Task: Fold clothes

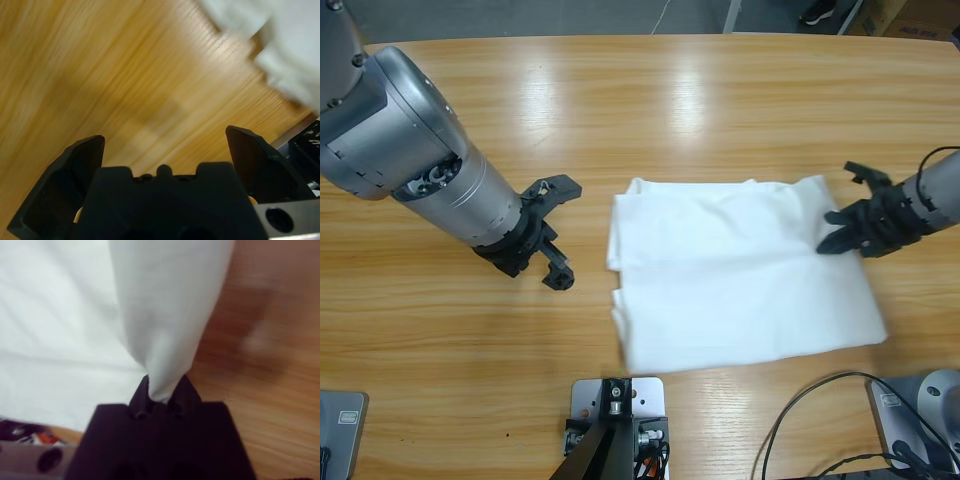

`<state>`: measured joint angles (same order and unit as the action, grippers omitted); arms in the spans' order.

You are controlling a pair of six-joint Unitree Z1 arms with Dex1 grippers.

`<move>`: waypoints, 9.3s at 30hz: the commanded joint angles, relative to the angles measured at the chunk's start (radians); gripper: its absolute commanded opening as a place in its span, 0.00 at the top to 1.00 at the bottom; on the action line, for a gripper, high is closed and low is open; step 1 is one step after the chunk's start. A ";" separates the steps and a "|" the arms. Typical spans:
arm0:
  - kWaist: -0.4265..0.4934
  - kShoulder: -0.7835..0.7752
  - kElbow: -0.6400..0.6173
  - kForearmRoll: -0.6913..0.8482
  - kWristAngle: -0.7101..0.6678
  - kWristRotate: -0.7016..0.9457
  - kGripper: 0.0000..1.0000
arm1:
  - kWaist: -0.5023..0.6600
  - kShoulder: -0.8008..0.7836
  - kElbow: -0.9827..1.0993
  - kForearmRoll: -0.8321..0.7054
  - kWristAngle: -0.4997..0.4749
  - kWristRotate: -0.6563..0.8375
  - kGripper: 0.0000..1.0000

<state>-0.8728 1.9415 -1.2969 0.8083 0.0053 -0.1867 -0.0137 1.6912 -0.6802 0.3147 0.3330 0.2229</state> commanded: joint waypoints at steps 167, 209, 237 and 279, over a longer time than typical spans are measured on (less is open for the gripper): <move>-0.058 -0.218 0.180 -0.122 0.053 0.062 0.04 | 0.974 -0.301 0.028 0.207 -0.484 0.626 0.06; -0.061 -0.263 0.137 -0.130 0.061 0.055 0.04 | 0.999 -0.206 -0.041 0.400 -0.483 0.851 0.00; -0.040 0.107 -0.672 0.377 -0.183 0.951 0.03 | 0.753 -0.117 -0.147 0.178 -0.542 0.096 0.08; 0.032 -0.029 -0.441 0.371 -0.240 0.927 0.03 | 0.876 -0.275 -0.037 -0.321 -0.261 -0.306 0.28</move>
<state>-0.8894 1.9794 -1.8368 1.1717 -0.1957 0.7688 0.8479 1.7476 -0.7044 -0.1868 0.0931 -0.0821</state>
